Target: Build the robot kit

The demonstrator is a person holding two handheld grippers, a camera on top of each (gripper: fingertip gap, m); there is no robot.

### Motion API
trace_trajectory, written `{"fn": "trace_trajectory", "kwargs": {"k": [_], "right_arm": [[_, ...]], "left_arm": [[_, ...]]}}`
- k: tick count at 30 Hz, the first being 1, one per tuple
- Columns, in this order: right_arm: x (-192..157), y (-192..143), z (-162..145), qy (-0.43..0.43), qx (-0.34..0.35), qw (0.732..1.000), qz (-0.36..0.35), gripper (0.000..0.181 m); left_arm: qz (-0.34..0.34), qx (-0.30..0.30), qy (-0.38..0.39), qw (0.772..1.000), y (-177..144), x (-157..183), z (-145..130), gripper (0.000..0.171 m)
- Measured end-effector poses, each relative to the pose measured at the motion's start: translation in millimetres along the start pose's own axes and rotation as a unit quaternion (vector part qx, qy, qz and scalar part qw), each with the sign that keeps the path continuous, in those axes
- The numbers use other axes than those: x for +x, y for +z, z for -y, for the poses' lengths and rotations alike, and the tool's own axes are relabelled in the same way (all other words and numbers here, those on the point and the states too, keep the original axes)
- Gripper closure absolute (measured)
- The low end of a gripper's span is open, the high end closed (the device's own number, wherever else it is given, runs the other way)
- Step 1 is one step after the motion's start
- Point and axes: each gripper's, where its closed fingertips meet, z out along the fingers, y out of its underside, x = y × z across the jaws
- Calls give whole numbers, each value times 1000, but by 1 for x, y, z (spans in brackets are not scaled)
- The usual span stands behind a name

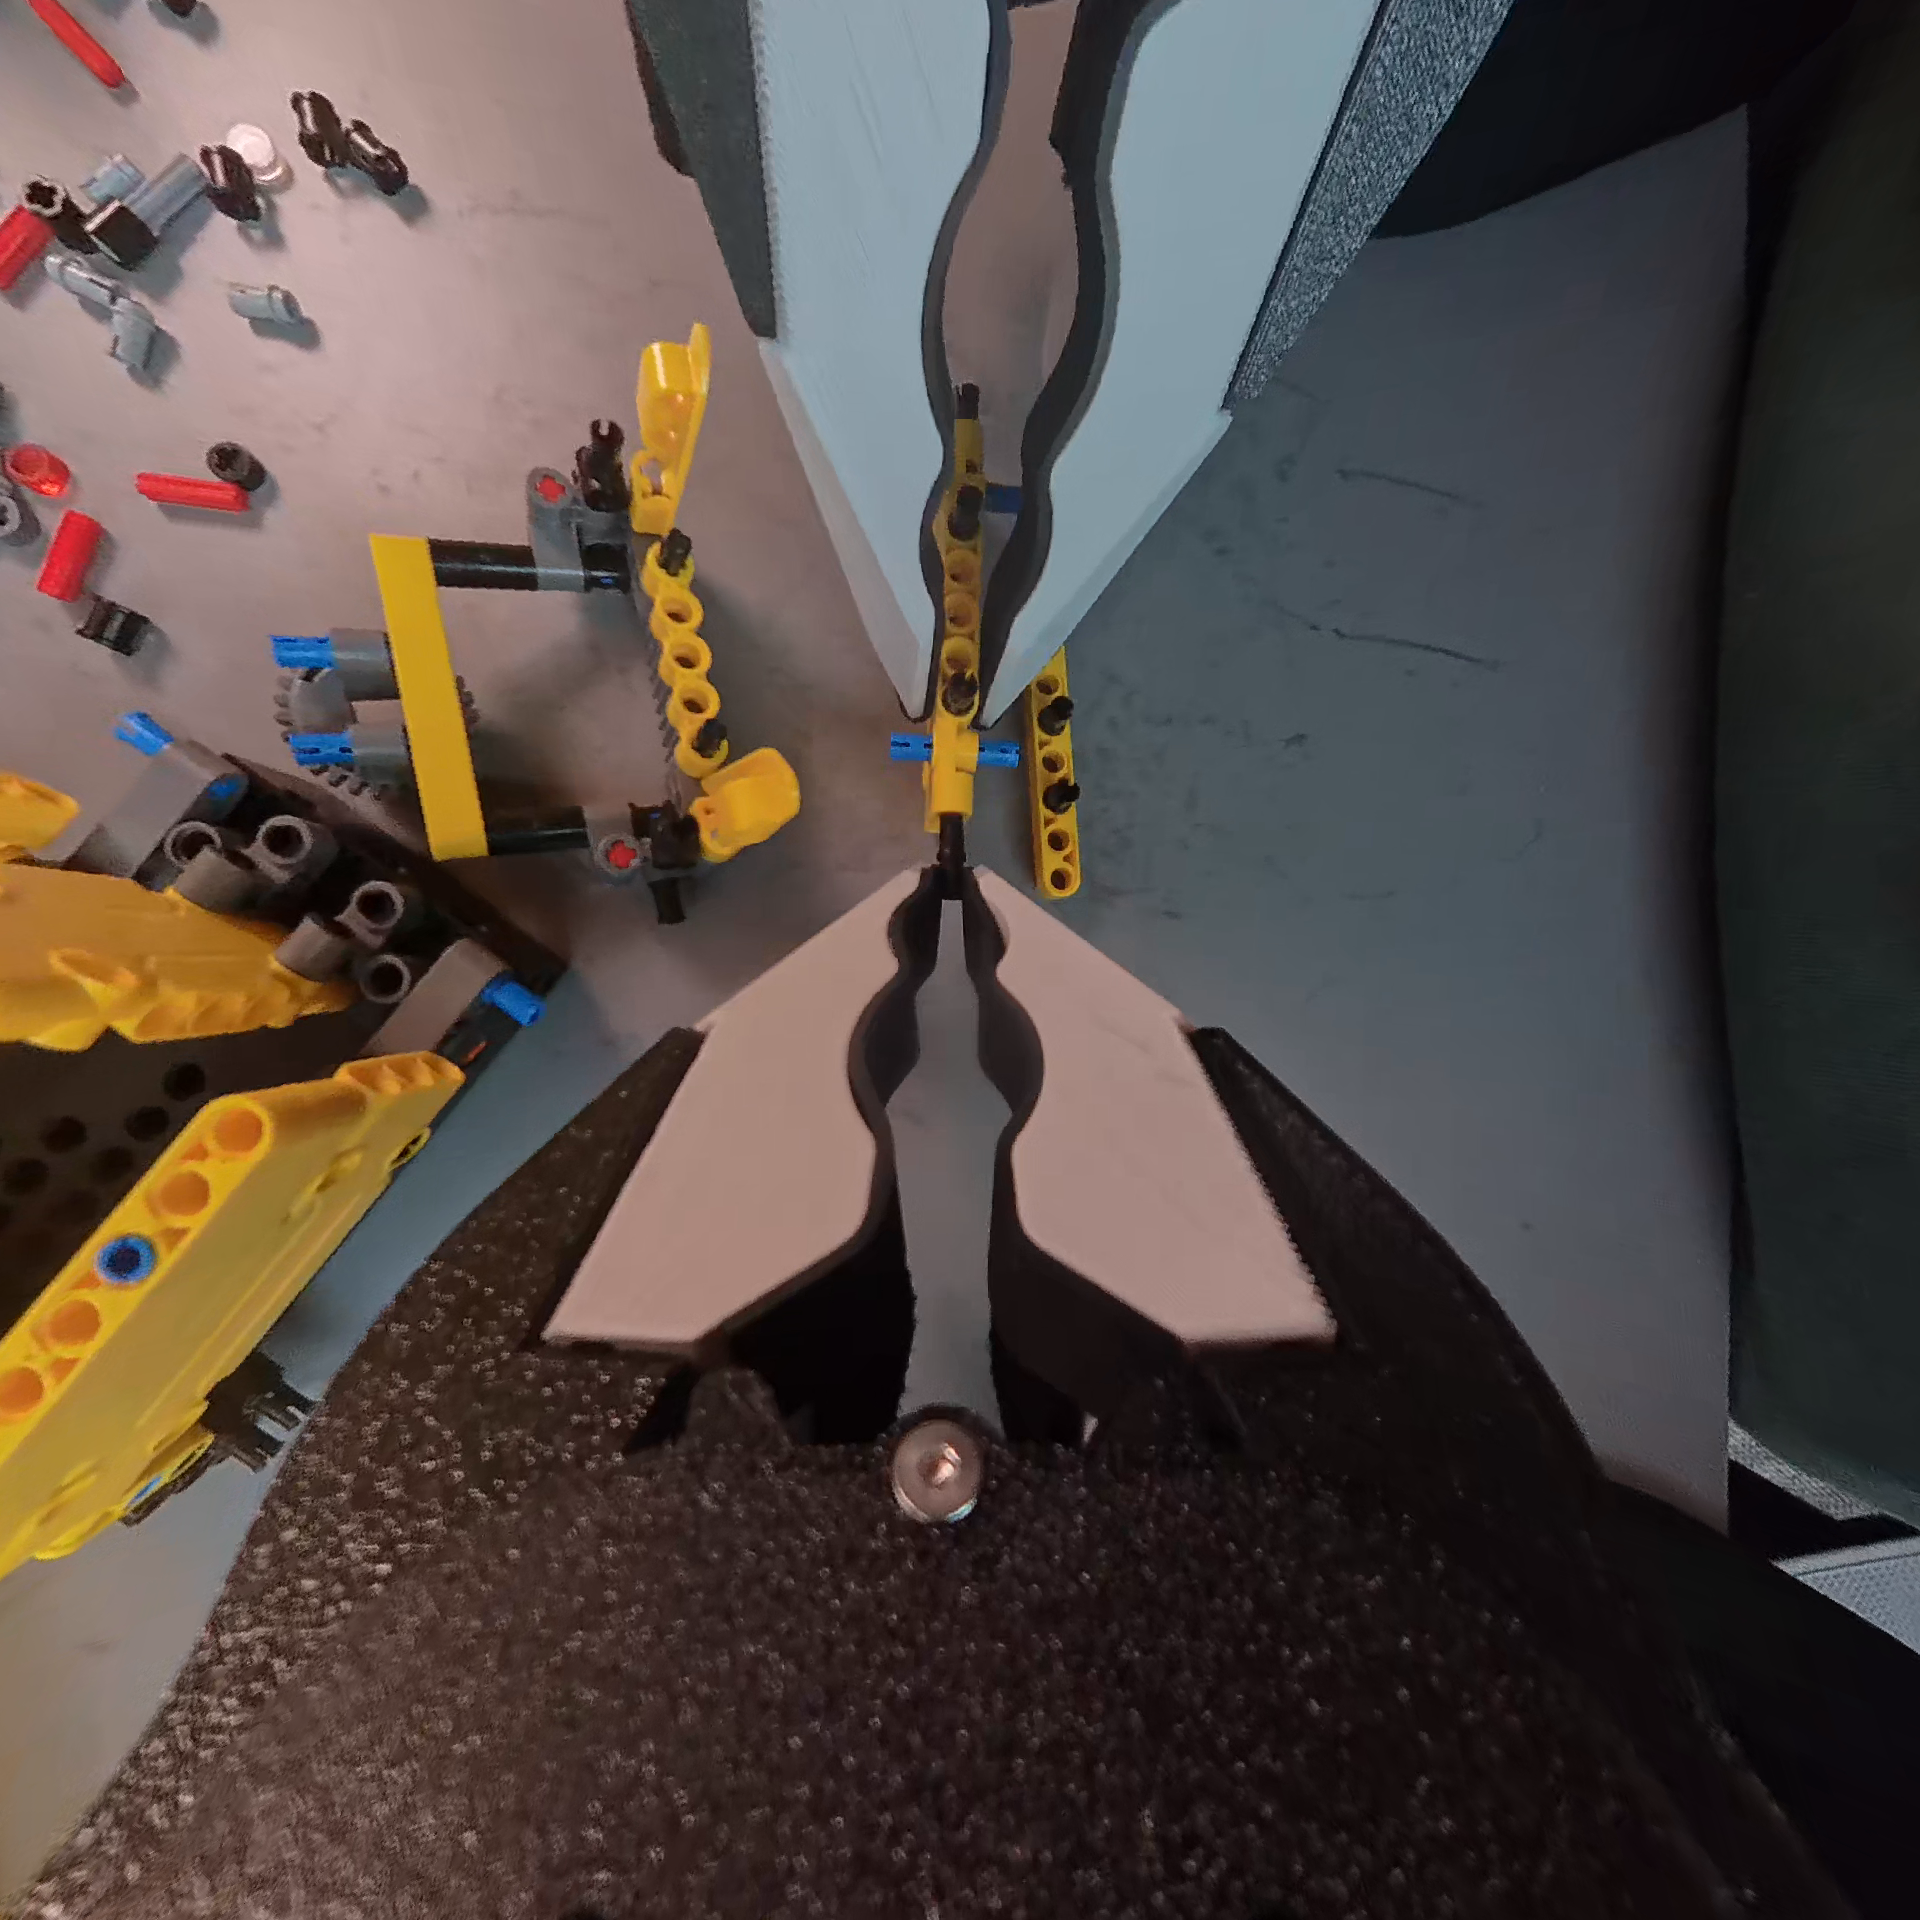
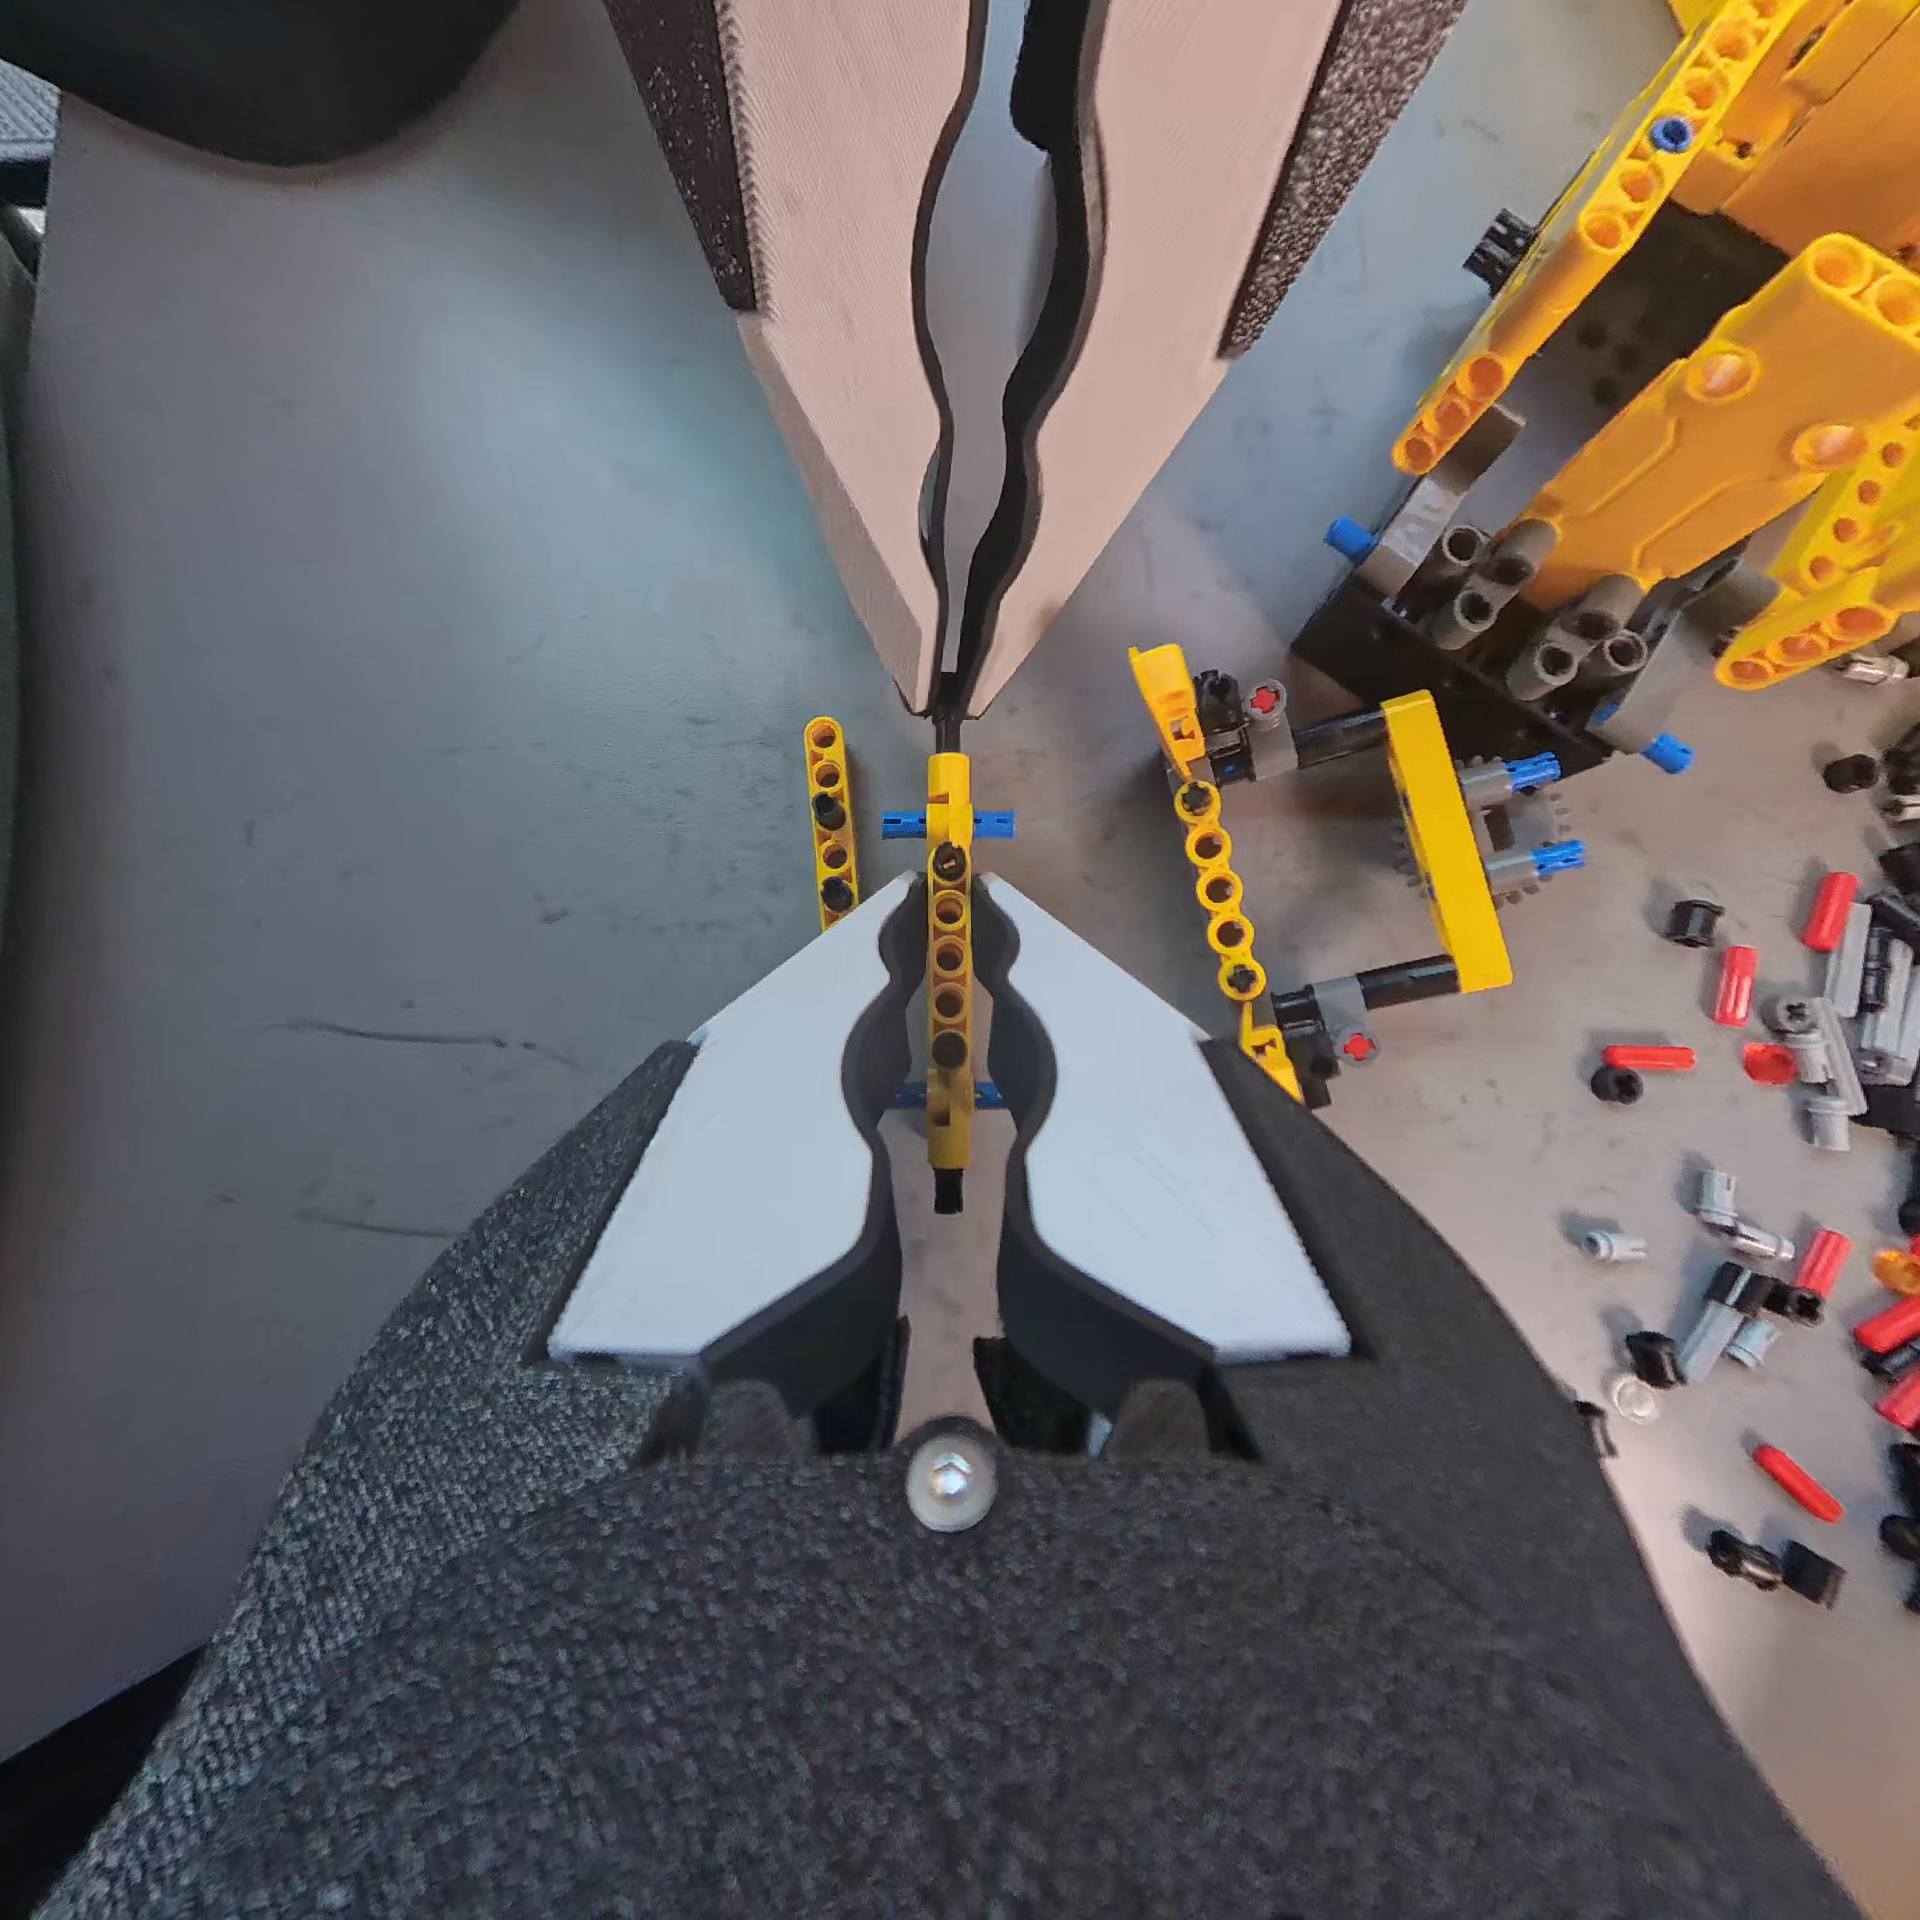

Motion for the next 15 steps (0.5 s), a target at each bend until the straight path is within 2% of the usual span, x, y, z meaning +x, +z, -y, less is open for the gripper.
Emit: {"fn": "trace_trajectory", "kwargs": {"k": [7, 15], "right_arm": [[-1, 0, 0, 5, 12, 1000, 2, 175], [-2, 1, 1, -4, 10, 1000, 2, 175]], "left_arm": [[-12, 29, -14, 999, 0, 2, 2, 169], [-1, -15, 4, 1000, 1, 1, -1, 169]]}}
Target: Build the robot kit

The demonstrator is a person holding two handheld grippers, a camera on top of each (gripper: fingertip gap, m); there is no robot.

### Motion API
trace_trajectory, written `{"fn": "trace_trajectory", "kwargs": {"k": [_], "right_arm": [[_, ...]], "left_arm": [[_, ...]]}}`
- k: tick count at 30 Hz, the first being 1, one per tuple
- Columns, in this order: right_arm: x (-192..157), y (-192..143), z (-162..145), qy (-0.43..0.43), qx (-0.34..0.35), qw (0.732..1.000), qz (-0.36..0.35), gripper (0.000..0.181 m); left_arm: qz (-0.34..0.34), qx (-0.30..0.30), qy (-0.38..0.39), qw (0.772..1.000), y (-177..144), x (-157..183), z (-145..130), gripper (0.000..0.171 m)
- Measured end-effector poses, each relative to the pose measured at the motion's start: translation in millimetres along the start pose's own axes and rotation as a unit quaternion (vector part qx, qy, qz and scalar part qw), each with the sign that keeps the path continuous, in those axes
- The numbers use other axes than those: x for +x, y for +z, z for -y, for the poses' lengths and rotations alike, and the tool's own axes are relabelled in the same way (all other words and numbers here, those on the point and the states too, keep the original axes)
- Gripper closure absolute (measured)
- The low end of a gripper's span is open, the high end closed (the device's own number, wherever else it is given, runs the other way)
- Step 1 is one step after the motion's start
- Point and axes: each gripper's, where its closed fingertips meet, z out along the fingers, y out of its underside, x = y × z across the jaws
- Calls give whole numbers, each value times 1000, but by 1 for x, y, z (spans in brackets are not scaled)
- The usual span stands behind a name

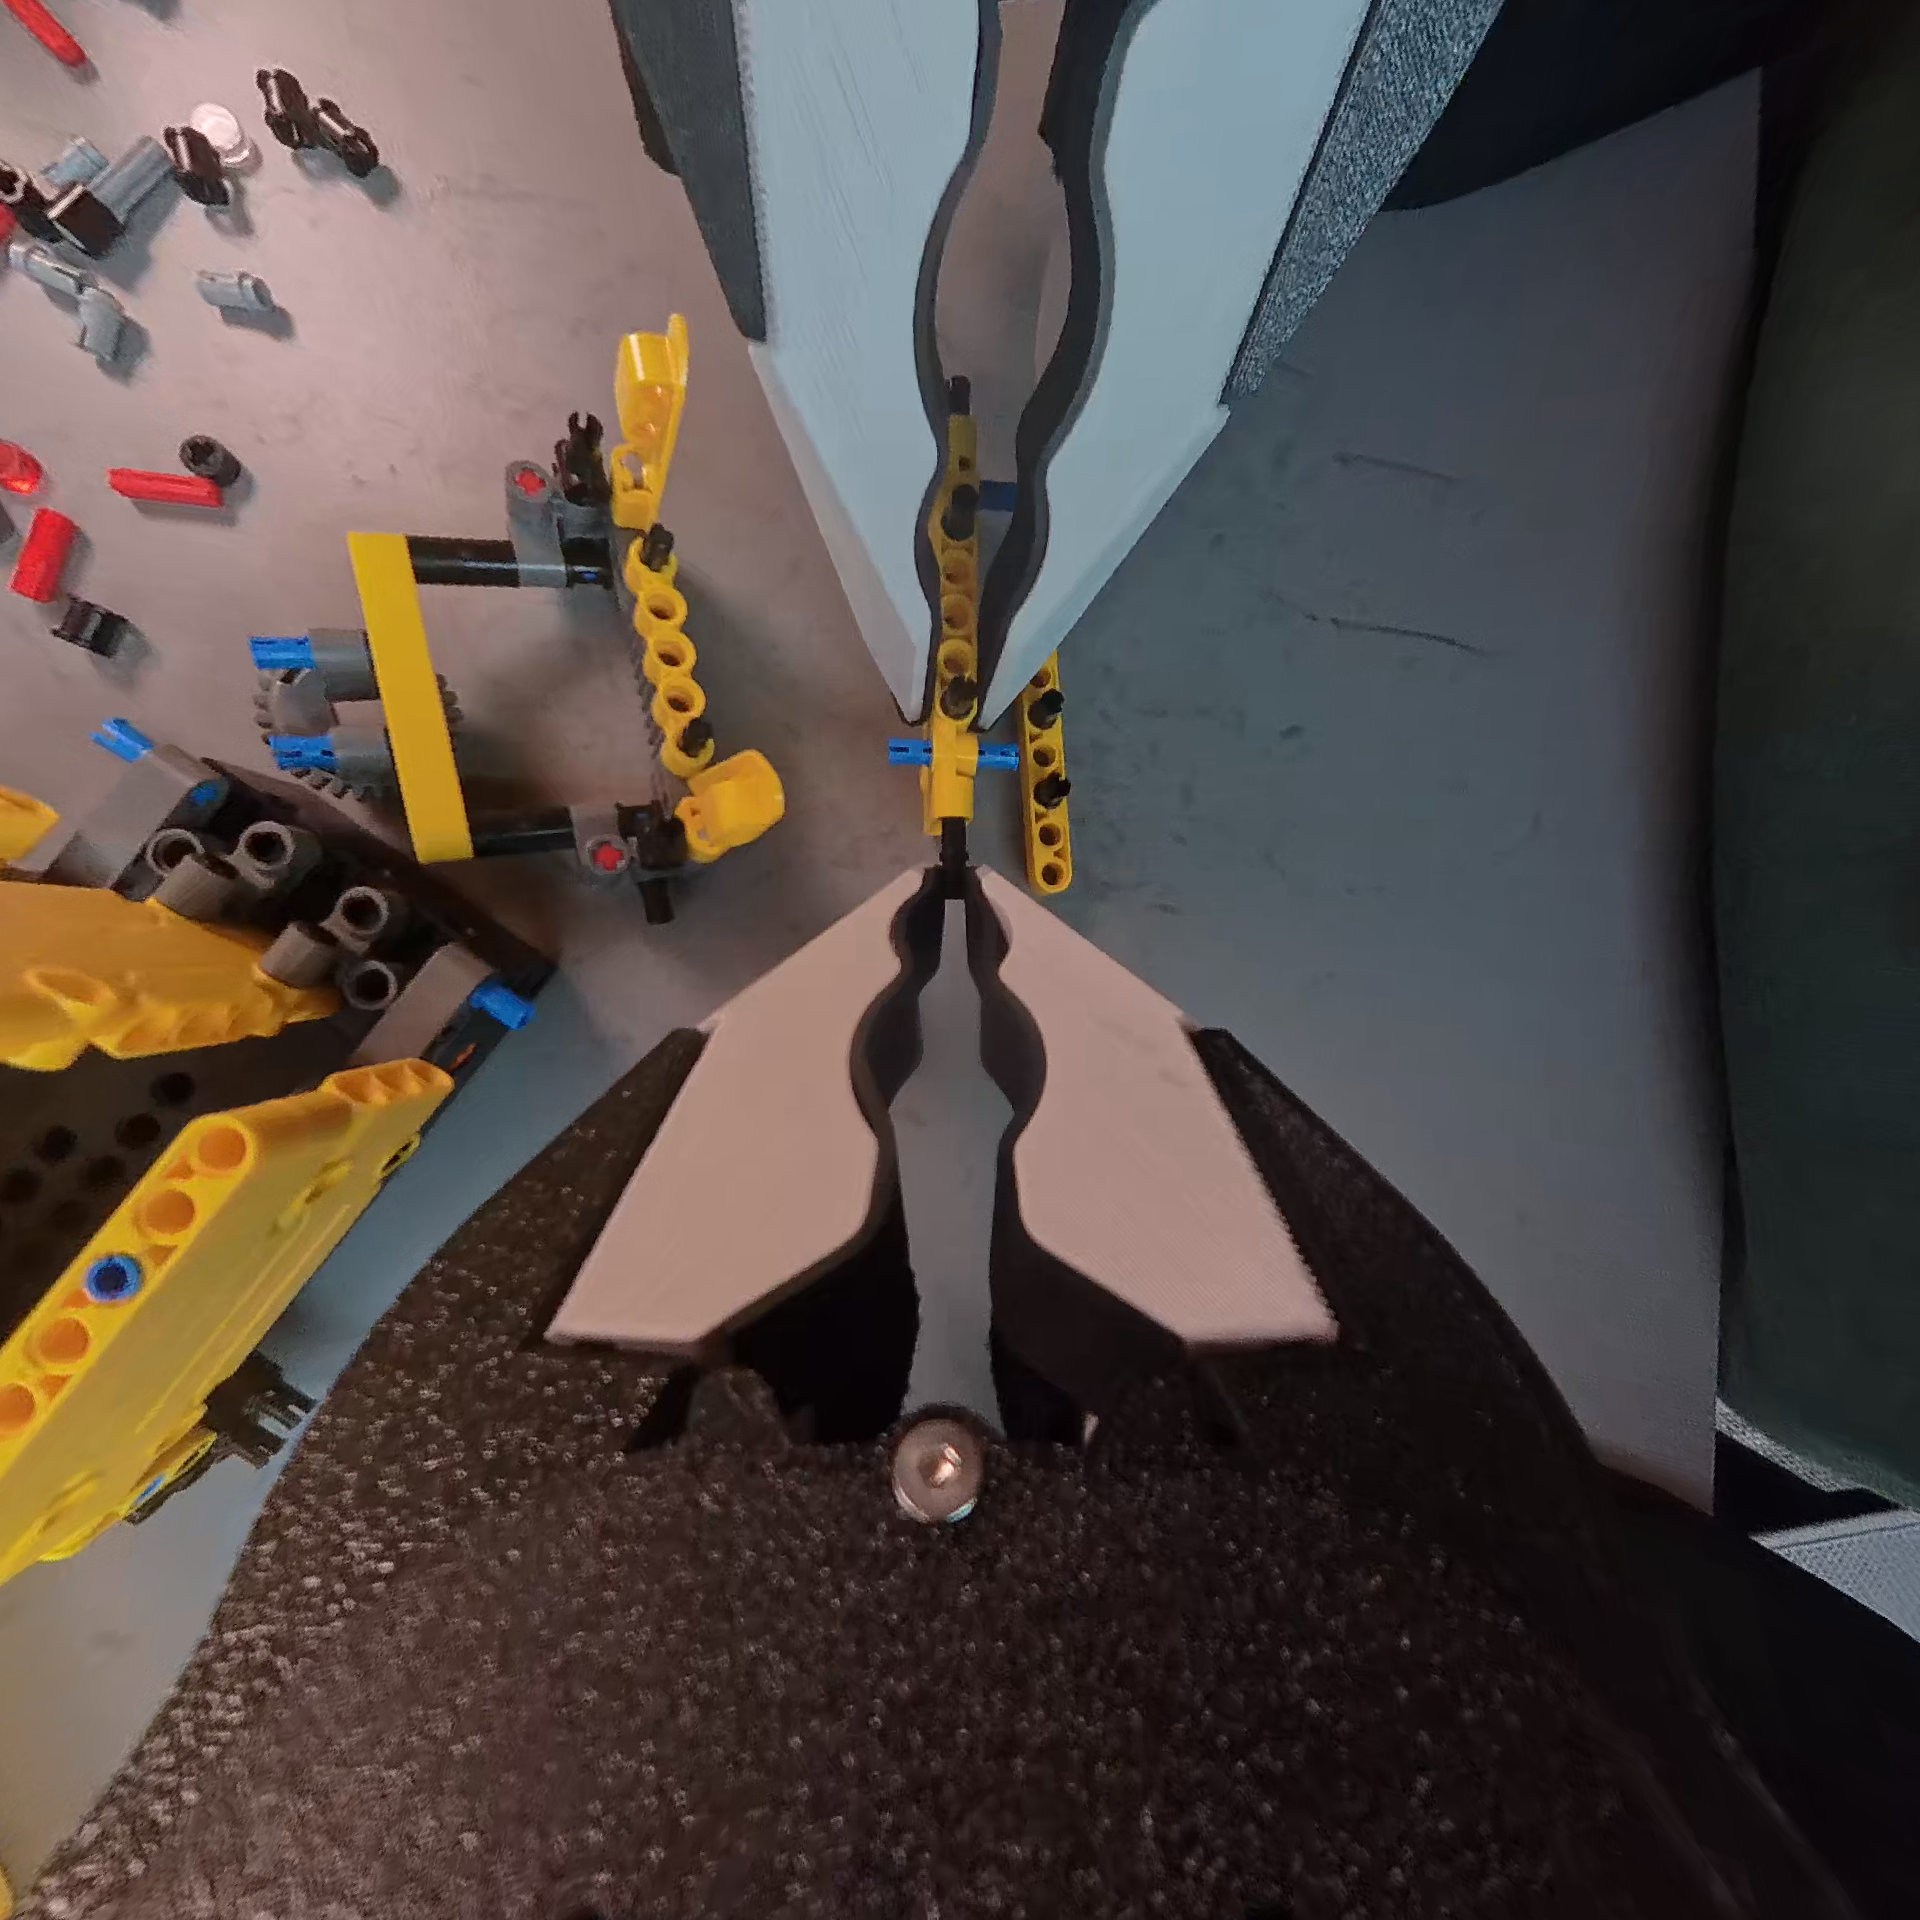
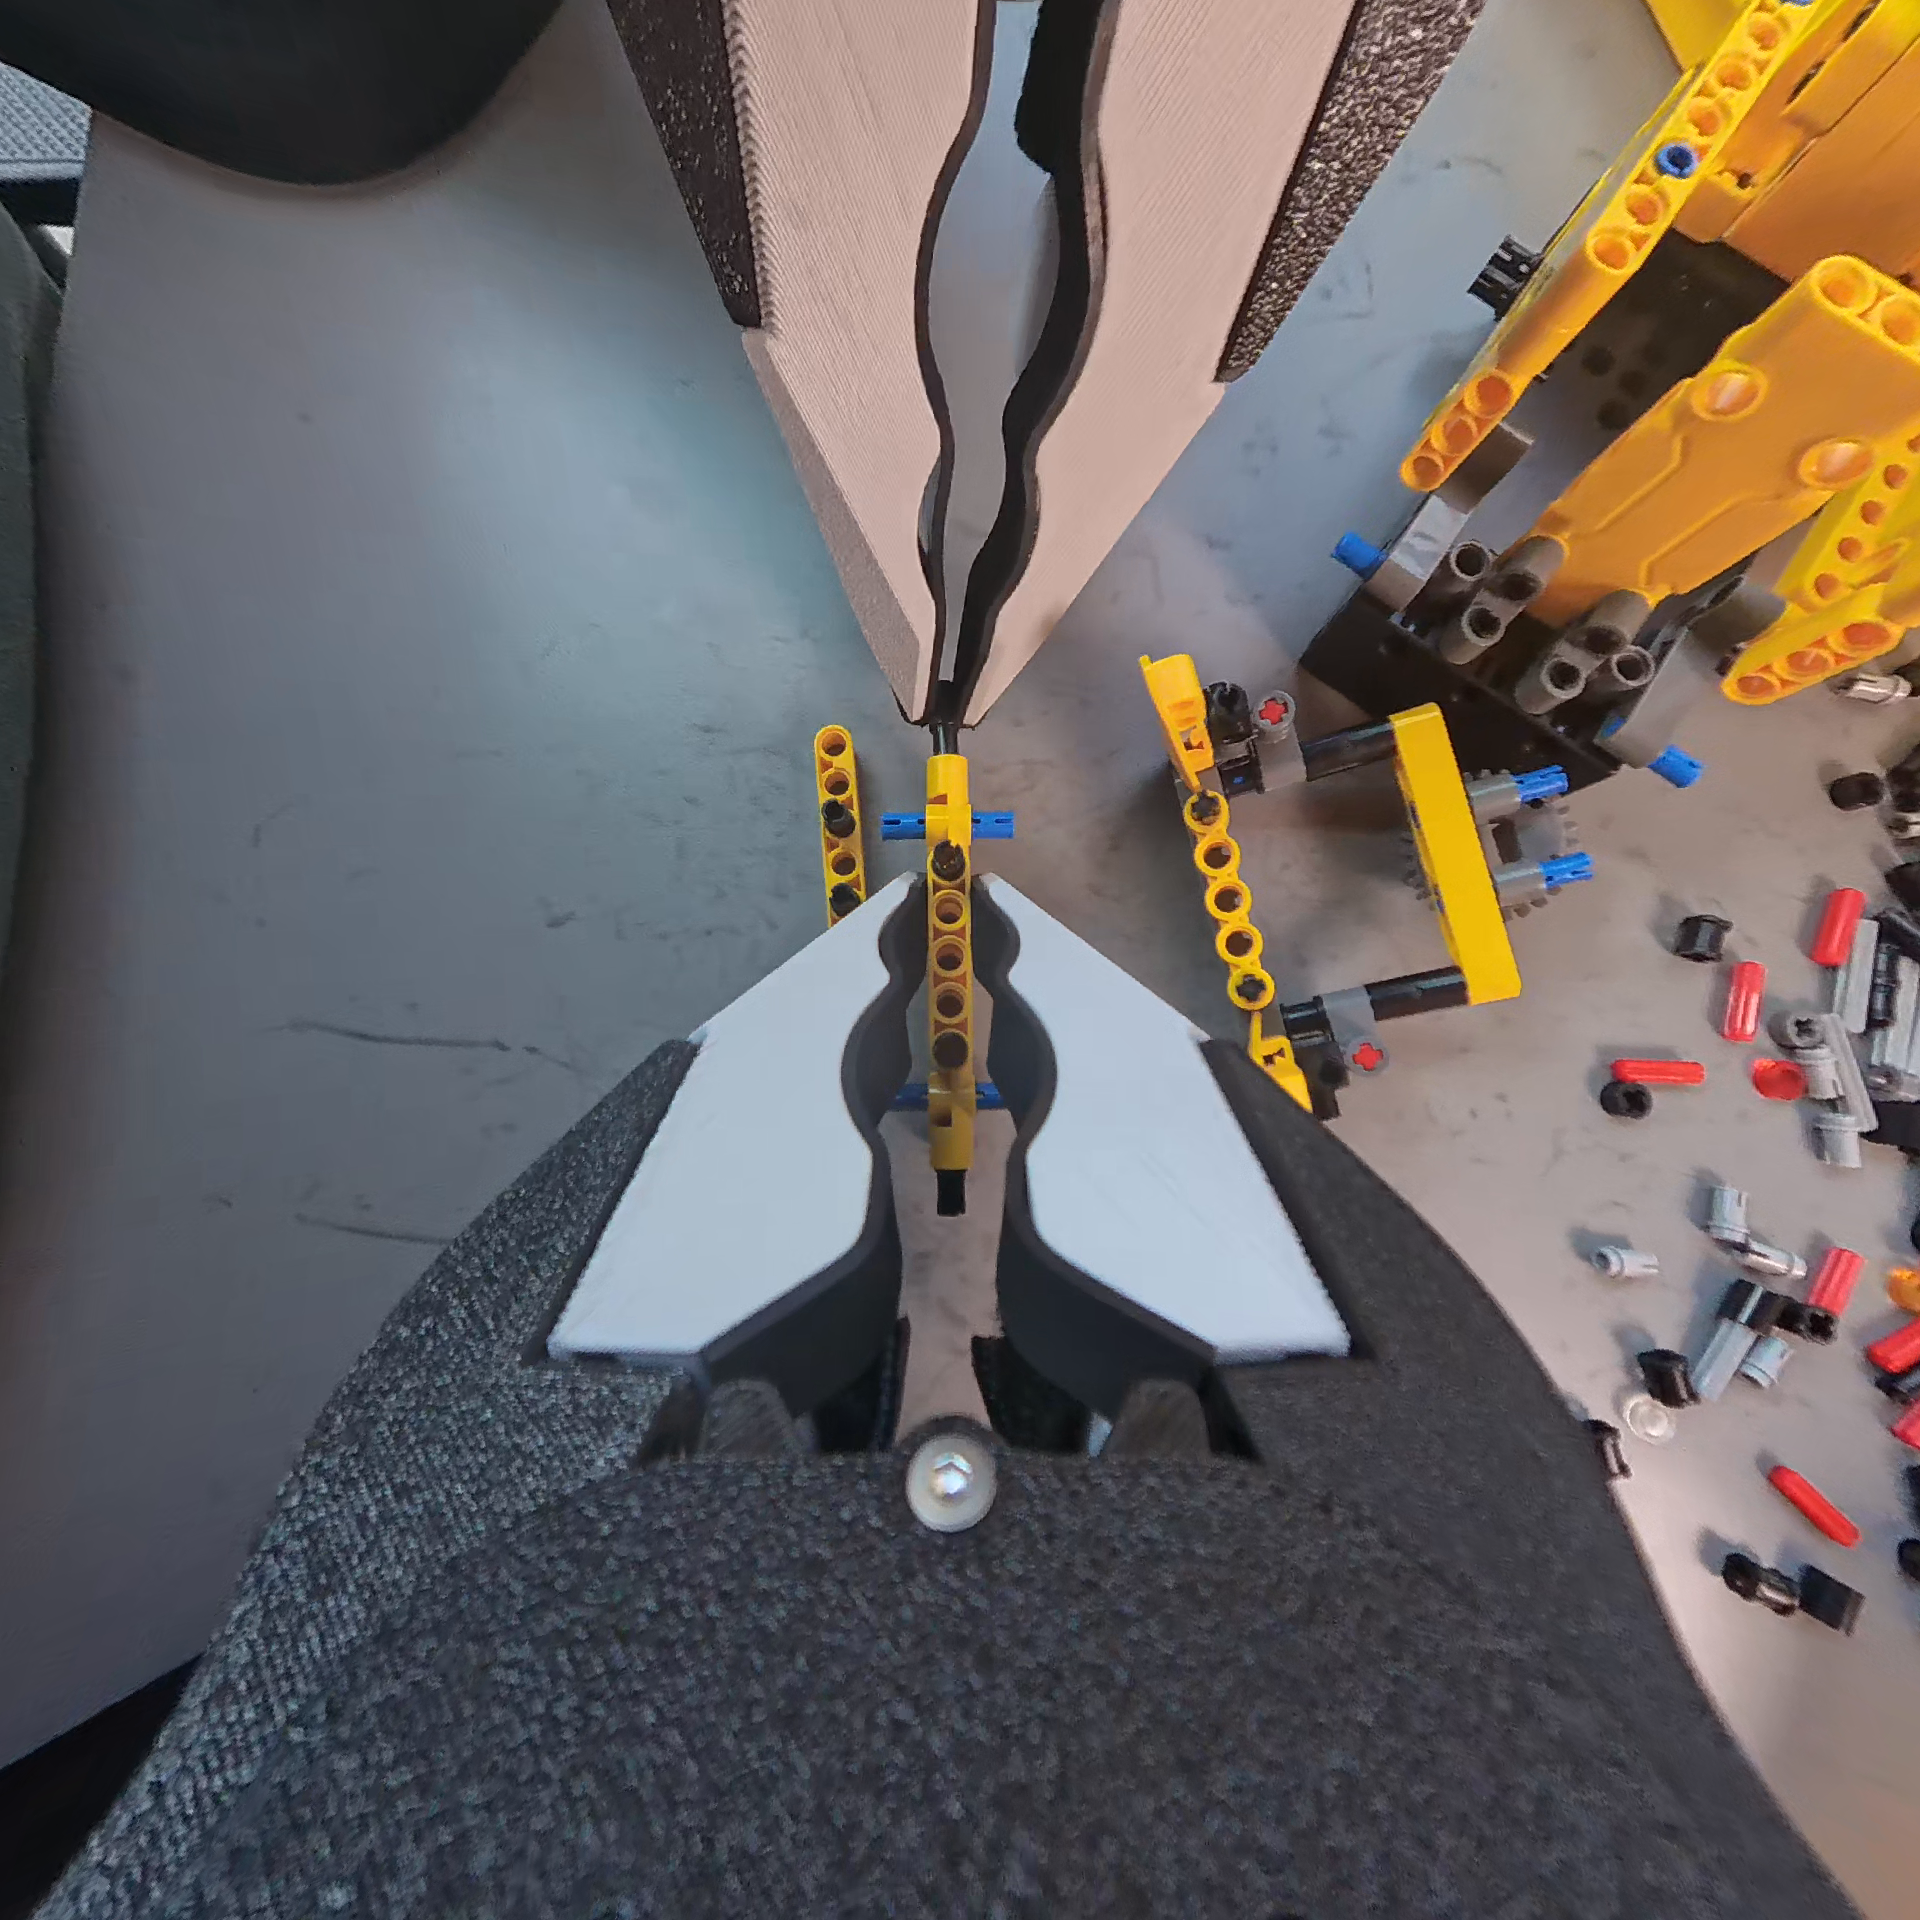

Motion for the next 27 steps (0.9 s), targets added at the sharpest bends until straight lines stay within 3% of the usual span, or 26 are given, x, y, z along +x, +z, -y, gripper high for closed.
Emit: {"fn": "trace_trajectory", "kwargs": {"k": [4, 9, 17, 27], "right_arm": [[0, 0, 0, -10, -10, 1000, -8, 175], [1, -1, -2, -11, -16, 1000, -14, 175], [0, -1, -2, 1, -8, 1000, -6, 175], [-1, 0, 0, -3, -2, 1000, -8, 175]], "left_arm": [[-1, -14, 5, 1000, -2, 0, 1, 169], [-25, 18, -47, 998, 0, -2, 3, 169], [-49, 31, -49, 997, -1, 3, 4, 169], [-31, -50, -13, 998, 0, 2, -1, 169]]}}
